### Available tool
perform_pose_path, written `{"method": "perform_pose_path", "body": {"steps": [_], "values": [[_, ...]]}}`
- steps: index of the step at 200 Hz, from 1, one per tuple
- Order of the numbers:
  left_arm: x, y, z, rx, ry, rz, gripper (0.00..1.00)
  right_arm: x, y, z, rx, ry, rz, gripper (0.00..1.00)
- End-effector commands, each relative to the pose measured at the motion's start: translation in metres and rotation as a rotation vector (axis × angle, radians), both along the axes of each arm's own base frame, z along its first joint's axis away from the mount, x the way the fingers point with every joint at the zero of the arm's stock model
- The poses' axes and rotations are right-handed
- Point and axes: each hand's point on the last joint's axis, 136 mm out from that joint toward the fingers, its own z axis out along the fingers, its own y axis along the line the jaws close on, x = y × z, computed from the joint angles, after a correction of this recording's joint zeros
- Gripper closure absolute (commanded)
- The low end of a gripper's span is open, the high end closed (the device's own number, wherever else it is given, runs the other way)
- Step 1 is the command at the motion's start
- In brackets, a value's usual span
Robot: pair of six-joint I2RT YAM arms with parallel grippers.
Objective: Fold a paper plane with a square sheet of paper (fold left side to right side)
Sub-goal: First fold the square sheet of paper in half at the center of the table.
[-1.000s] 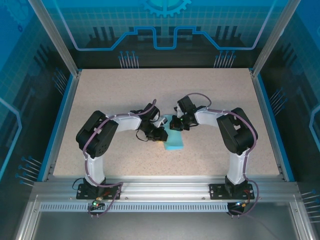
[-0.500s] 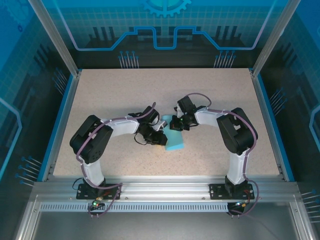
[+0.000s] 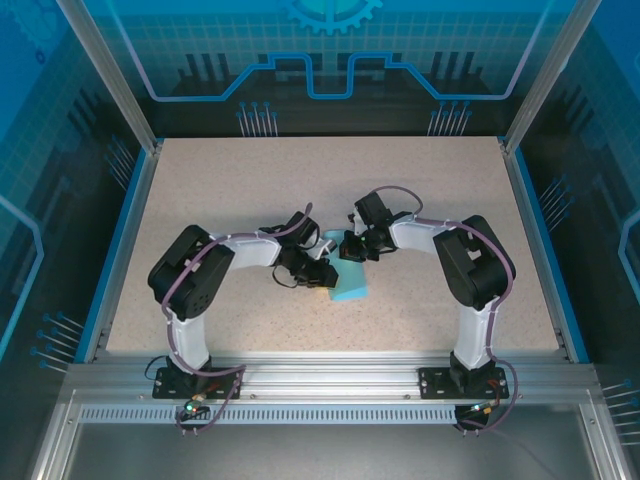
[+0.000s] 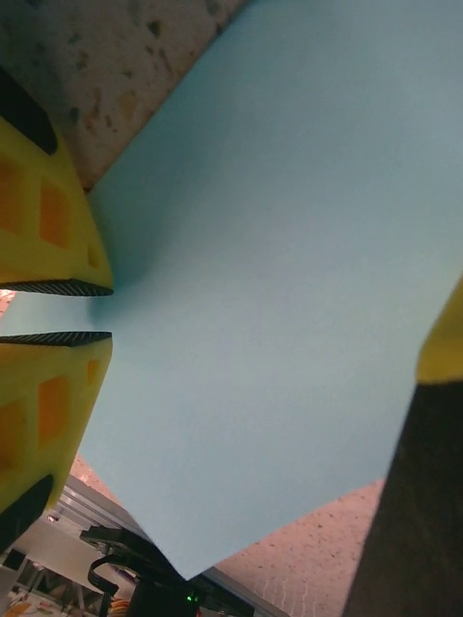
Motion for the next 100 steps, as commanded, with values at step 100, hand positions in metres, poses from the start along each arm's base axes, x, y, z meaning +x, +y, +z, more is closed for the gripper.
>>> {"method": "perform_pose_path", "body": {"steps": [100], "values": [[-0.037, 0.008, -0.01, 0.061, 0.069, -0.108, 0.82, -0.022, -0.03, -0.036, -0.144, 0.108, -0.04, 0.96]]}}
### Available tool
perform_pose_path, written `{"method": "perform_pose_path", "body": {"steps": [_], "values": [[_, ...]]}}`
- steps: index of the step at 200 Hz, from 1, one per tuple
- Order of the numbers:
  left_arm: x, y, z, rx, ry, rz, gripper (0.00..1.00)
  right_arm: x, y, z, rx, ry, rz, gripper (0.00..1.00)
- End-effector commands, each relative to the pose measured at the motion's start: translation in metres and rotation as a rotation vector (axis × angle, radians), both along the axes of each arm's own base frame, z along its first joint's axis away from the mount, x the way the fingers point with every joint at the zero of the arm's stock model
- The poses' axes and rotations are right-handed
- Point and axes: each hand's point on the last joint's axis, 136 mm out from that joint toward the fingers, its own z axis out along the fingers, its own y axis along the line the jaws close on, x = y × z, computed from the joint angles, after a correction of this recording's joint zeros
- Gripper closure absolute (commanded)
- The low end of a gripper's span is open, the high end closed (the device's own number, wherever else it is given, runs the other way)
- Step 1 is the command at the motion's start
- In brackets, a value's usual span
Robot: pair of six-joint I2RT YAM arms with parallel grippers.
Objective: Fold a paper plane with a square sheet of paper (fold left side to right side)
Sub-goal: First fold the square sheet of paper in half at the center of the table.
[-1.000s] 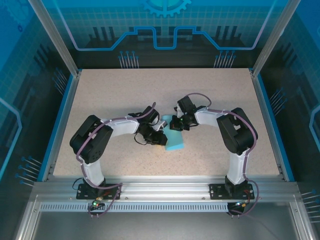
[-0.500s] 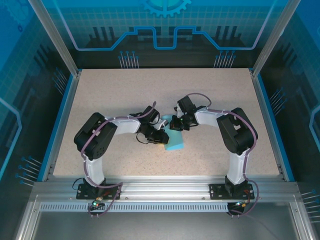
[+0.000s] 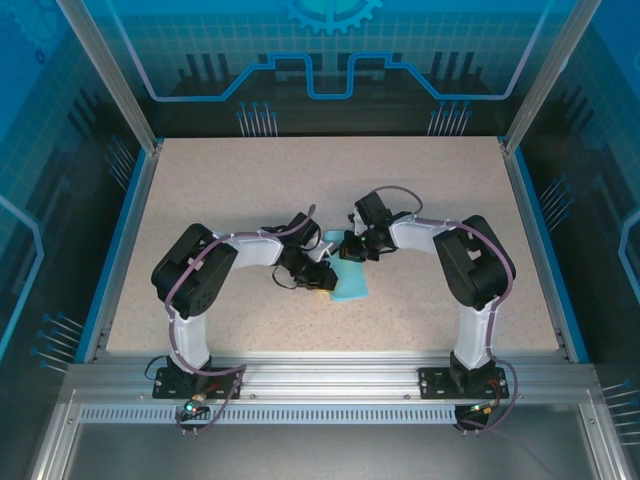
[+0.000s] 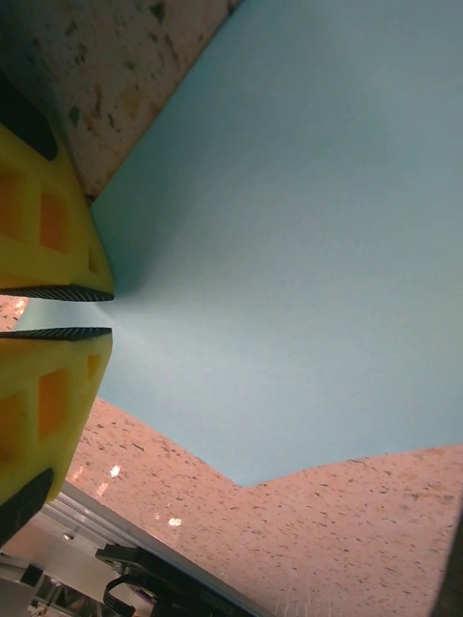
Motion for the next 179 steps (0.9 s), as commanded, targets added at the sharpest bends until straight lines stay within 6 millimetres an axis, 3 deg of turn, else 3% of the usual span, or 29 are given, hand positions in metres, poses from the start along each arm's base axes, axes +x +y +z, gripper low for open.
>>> {"method": "perform_pose_path", "body": {"steps": [1, 115, 155, 179], "values": [[-0.029, 0.007, -0.005, 0.043, 0.069, -0.058, 0.82, -0.022, -0.03, -0.036, -0.144, 0.108, -0.04, 0.96], [-0.055, 0.004, 0.0, 0.058, 0.085, -0.104, 0.82, -0.023, -0.031, -0.037, -0.146, 0.112, -0.038, 0.96], [-0.052, 0.005, 0.004, 0.059, 0.057, -0.102, 0.82, -0.023, -0.03, -0.037, -0.144, 0.112, -0.039, 0.96], [-0.043, 0.003, 0.02, 0.032, 0.013, -0.088, 0.82, -0.023, -0.03, -0.036, -0.142, 0.111, -0.038, 0.96]]}}
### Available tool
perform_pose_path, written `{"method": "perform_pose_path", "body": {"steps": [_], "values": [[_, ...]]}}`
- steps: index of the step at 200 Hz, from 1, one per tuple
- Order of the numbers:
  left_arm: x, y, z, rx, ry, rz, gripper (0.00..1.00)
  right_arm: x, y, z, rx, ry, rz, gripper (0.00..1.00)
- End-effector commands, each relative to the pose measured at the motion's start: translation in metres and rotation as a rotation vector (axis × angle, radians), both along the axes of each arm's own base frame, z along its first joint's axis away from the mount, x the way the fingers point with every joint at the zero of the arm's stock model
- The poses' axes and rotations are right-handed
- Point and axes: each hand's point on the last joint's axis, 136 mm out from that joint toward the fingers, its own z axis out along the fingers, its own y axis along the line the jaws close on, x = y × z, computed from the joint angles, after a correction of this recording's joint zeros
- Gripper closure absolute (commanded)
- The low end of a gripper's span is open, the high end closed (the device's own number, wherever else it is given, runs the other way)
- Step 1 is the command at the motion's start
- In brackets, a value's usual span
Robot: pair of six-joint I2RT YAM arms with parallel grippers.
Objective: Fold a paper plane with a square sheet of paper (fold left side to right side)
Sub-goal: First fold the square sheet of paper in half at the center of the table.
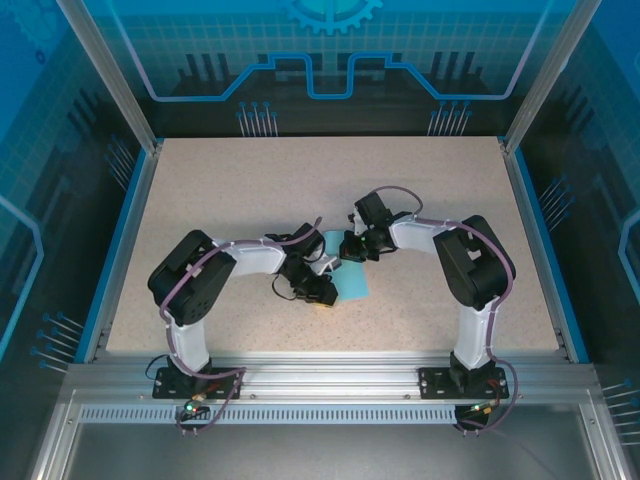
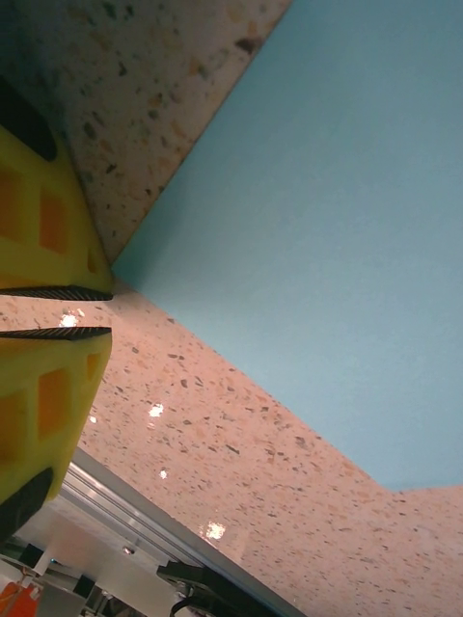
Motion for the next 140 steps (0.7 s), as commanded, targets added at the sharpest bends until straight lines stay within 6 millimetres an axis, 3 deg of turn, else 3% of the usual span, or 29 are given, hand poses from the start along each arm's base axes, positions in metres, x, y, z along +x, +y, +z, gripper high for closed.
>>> {"method": "perform_pose_path", "body": {"steps": [1, 41, 82, 140], "values": [[-0.001, 0.002, 0.018, -0.016, -0.036, -0.007, 0.82, -0.023, -0.03, -0.036, -0.142, 0.109, -0.038, 0.96], [0.038, 0.006, 0.045, -0.076, -0.112, 0.099, 0.81, -0.022, -0.03, -0.032, -0.138, 0.1, -0.037, 0.96], [0.084, 0.009, 0.042, -0.077, -0.138, 0.175, 0.81, -0.022, -0.029, -0.031, -0.135, 0.097, -0.035, 0.96], [0.118, -0.005, 0.024, -0.042, -0.142, 0.175, 0.82, -0.023, -0.027, -0.03, -0.134, 0.097, -0.03, 0.96]]}}
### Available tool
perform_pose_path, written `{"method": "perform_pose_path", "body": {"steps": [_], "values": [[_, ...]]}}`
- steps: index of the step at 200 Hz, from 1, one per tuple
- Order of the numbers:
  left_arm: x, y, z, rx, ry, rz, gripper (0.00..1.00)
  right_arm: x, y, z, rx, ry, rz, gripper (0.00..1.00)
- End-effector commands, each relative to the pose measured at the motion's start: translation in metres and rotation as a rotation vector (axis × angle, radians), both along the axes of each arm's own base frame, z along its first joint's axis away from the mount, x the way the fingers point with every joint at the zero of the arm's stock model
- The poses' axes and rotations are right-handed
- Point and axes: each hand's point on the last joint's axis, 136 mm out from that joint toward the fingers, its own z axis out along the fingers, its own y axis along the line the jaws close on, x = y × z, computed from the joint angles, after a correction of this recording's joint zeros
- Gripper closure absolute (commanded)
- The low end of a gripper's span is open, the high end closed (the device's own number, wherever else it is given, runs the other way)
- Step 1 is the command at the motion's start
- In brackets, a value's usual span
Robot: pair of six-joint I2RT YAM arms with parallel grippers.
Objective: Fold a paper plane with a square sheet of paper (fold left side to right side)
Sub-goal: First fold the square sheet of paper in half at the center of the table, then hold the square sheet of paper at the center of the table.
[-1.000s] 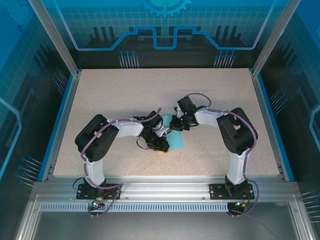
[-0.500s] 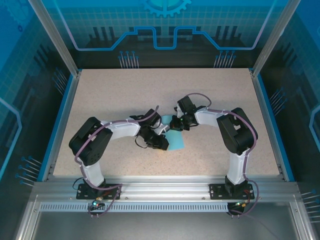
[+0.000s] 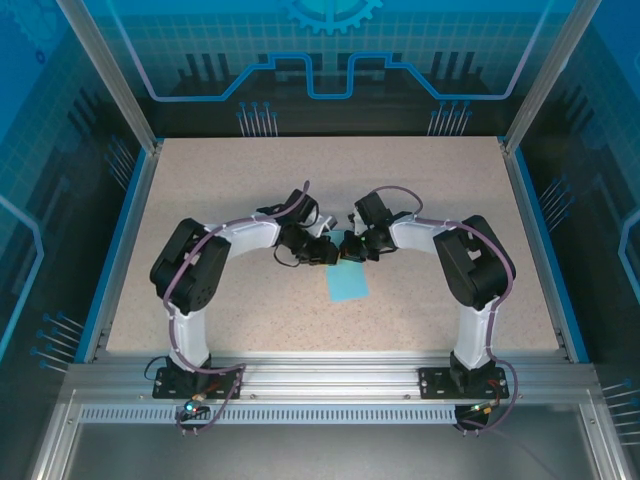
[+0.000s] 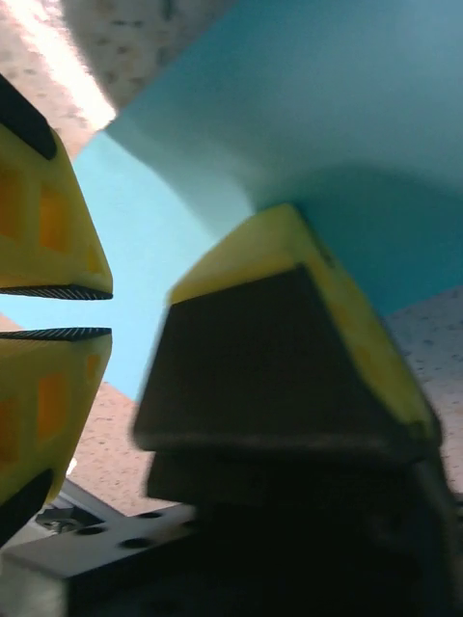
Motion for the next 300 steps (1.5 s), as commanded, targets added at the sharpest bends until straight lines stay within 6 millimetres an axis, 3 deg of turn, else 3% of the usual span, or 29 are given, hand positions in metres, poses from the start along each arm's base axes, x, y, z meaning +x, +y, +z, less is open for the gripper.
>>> {"method": "perform_pose_path", "body": {"steps": [1, 39, 167, 194, 245, 270, 300], "values": [[0.013, -0.004, -0.007, 0.027, -0.002, 0.007, 0.82, -0.023, -0.027, -0.03, -0.134, 0.097, -0.03, 0.96], [0.02, -0.004, -0.019, 0.047, 0.006, 0.041, 0.82, -0.023, -0.027, -0.029, -0.135, 0.094, -0.03, 0.96], [0.006, 0.016, -0.056, 0.126, 0.097, 0.081, 0.82, -0.022, -0.019, -0.026, -0.105, 0.083, -0.015, 0.95], [0.002, 0.021, -0.063, 0.15, 0.113, 0.087, 0.82, -0.016, -0.012, -0.013, -0.059, 0.049, -0.007, 0.95], [-0.001, 0.022, -0.067, 0.158, 0.124, 0.089, 0.83, -0.002, -0.003, 0.04, 0.015, -0.102, 0.016, 0.87], [0.0, 0.021, -0.066, 0.154, 0.123, 0.091, 0.83, -0.013, -0.012, 0.051, 0.002, -0.12, 0.024, 0.83], [0.0, 0.02, -0.064, 0.149, 0.121, 0.091, 0.83, -0.041, -0.017, 0.05, 0.022, -0.083, 0.039, 0.87]]}}
